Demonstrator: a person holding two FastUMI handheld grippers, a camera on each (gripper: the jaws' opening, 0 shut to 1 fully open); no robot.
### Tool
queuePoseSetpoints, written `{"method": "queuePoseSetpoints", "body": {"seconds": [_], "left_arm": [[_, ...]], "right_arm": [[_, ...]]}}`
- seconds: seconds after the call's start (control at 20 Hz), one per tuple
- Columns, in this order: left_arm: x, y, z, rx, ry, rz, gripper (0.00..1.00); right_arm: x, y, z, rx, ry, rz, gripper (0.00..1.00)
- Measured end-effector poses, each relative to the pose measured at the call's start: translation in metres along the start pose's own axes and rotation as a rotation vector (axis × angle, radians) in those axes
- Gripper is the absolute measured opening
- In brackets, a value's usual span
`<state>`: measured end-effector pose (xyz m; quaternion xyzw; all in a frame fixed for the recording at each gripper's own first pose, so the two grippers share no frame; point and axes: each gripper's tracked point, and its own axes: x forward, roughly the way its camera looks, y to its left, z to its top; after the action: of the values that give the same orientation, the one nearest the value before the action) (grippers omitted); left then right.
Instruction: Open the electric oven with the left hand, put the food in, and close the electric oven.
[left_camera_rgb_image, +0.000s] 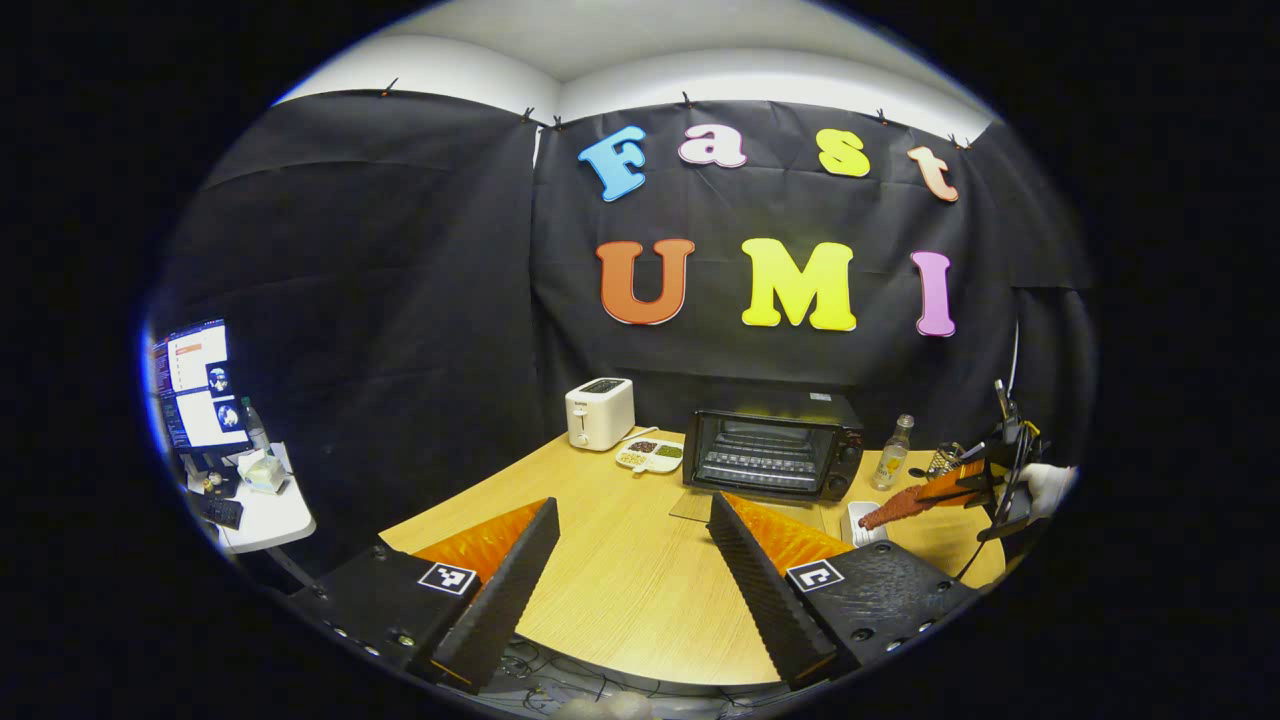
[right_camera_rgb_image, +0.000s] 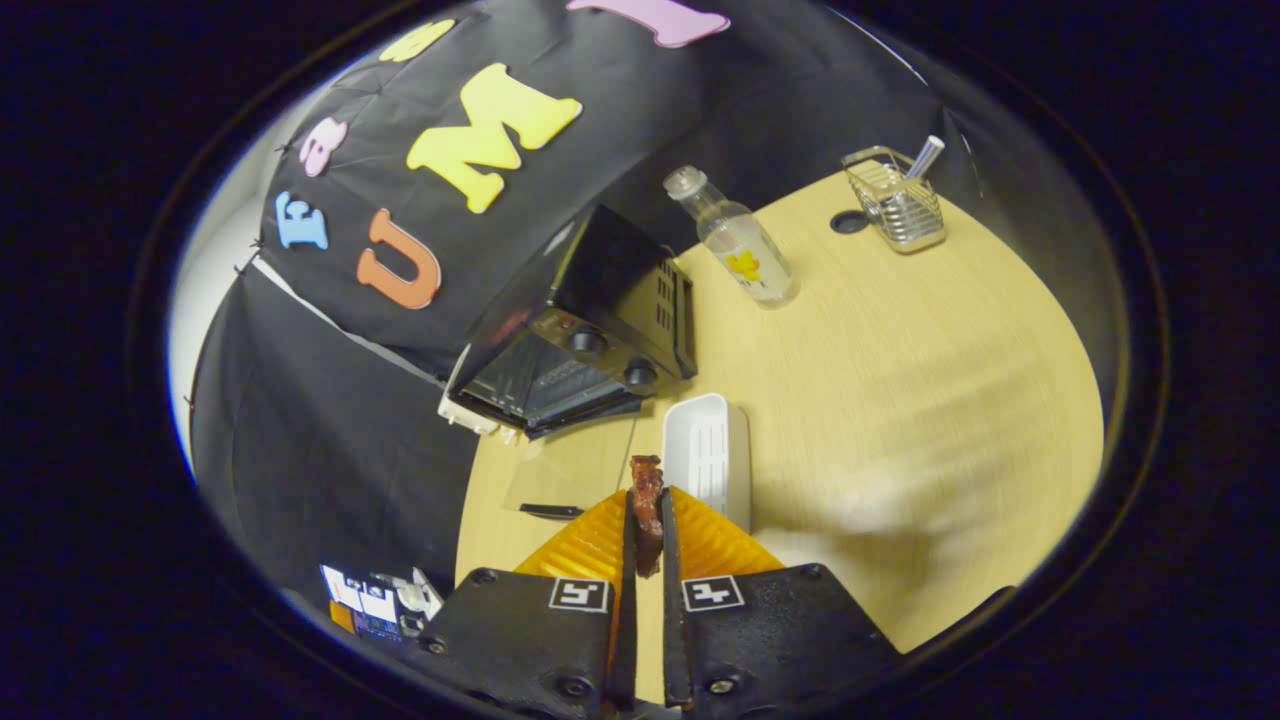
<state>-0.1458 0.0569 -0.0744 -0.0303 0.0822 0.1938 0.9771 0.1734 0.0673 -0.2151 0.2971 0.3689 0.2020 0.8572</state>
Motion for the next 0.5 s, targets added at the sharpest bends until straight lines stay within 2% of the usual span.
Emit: {"method": "queuePoseSetpoints", "body": {"seconds": [0.15,0.3,0.5], "left_arm": [[-0.015,0.020,-0.006,0.019,0.014,-0.040,0.97],[-0.032,0.041,-0.004,0.021,0.005,-0.082,0.97],[-0.044,0.060,0.004,0.038,-0.016,-0.128,0.96]], "right_arm": [[-0.023,0.044,-0.010,0.001,-0.096,0.015,0.13],[-0.035,0.088,-0.029,0.067,-0.184,0.052,0.13],[-0.023,0.129,-0.045,0.161,-0.288,0.057,0.13]]}}
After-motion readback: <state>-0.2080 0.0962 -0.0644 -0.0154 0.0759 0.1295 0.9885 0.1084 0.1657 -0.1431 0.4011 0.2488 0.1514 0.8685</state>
